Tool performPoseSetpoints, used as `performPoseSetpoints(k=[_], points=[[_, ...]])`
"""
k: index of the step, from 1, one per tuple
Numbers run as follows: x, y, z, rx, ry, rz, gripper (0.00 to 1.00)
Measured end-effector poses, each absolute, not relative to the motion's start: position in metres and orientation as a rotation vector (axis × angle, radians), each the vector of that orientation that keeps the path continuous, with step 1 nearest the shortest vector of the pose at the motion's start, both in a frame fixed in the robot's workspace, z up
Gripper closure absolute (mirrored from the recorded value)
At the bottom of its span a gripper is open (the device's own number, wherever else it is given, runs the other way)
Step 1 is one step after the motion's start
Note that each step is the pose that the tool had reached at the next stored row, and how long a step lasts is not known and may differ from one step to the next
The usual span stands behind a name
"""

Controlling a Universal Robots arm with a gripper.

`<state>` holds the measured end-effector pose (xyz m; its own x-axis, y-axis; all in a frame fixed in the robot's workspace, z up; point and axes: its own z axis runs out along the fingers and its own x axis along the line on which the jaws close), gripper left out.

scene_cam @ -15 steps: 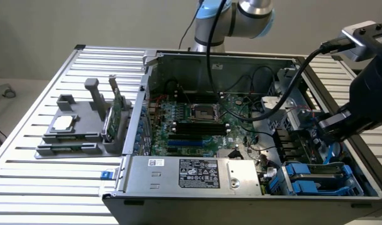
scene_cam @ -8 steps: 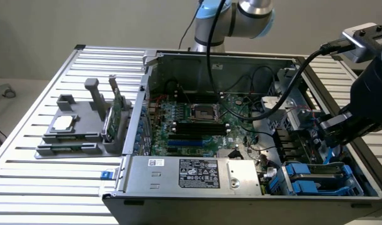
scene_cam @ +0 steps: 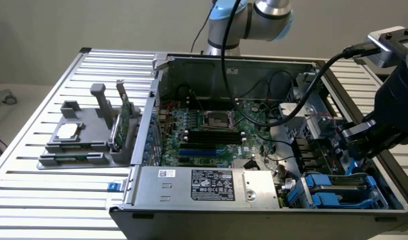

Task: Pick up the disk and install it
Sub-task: 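Insert the first disk wire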

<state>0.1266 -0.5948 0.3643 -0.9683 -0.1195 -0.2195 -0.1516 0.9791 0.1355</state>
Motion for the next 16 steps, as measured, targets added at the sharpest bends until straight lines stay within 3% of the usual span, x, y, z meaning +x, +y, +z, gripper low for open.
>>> performPoseSetpoints(k=[16], points=[[0.1181, -0.5958, 0.3635, -0.102, 2.917, 0.2, 0.72]])
